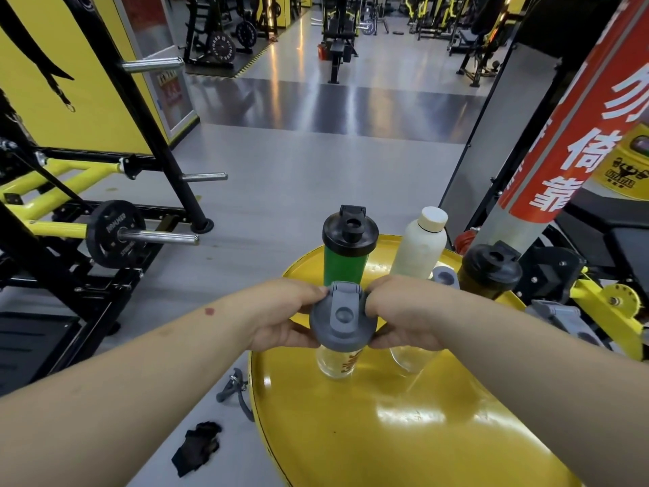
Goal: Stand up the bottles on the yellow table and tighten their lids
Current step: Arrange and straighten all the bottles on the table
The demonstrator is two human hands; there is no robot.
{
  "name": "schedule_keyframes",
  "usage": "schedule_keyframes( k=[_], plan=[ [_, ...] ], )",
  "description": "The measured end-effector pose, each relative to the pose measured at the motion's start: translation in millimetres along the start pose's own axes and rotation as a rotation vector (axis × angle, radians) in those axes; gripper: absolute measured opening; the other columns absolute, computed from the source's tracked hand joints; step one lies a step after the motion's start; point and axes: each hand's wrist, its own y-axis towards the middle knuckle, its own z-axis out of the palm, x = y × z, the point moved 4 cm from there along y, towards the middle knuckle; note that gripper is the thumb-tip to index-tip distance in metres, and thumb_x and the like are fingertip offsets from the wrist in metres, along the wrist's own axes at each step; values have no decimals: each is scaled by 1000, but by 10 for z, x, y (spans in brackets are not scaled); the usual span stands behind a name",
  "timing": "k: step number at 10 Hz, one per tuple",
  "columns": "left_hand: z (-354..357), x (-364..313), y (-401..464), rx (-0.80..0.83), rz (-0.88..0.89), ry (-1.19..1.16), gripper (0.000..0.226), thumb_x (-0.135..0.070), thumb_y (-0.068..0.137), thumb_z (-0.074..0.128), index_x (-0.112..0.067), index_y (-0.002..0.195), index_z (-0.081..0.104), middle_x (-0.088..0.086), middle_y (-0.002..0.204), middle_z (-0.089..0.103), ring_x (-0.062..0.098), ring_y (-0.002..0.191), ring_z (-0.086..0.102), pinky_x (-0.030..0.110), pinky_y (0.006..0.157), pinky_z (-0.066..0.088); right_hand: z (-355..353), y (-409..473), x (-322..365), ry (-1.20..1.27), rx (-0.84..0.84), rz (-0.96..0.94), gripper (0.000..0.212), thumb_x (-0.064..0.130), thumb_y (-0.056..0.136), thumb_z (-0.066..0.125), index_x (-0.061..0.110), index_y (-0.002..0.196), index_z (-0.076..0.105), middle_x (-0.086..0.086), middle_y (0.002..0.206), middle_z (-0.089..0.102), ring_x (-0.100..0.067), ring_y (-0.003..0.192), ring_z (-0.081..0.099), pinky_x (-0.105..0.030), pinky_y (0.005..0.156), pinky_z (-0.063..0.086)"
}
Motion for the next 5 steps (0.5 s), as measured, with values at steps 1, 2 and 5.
schedule_keyframes(
  k=[1,2,5],
  plan=[
    [10,11,-23,1,3,-7,27,-29,104,56,-12,120,69,14,123,67,41,112,68,53,99,56,-16,-8,-20,1,-36,20,40,1,96,54,0,137,57,-11,99,62,-26,83,65,-43,89,60],
    [9,-2,-51,-13,2,46,30,-32,103,56,-13,125,66,12,130,65,43,115,66,53,98,56,-111,-212,114,-476,-67,-221,34,25,99,63,3,125,66,-13,118,65,-31,109,62,-35,94,50],
    [212,-1038,-416,-260,465,132,16,-17,103,54,-17,107,70,17,113,70,28,99,69,40,95,59,-1247,-373,548,218,-299,-256,30,4,102,56,-1,132,59,-26,123,68,-36,98,74,-44,84,65]
  ],
)
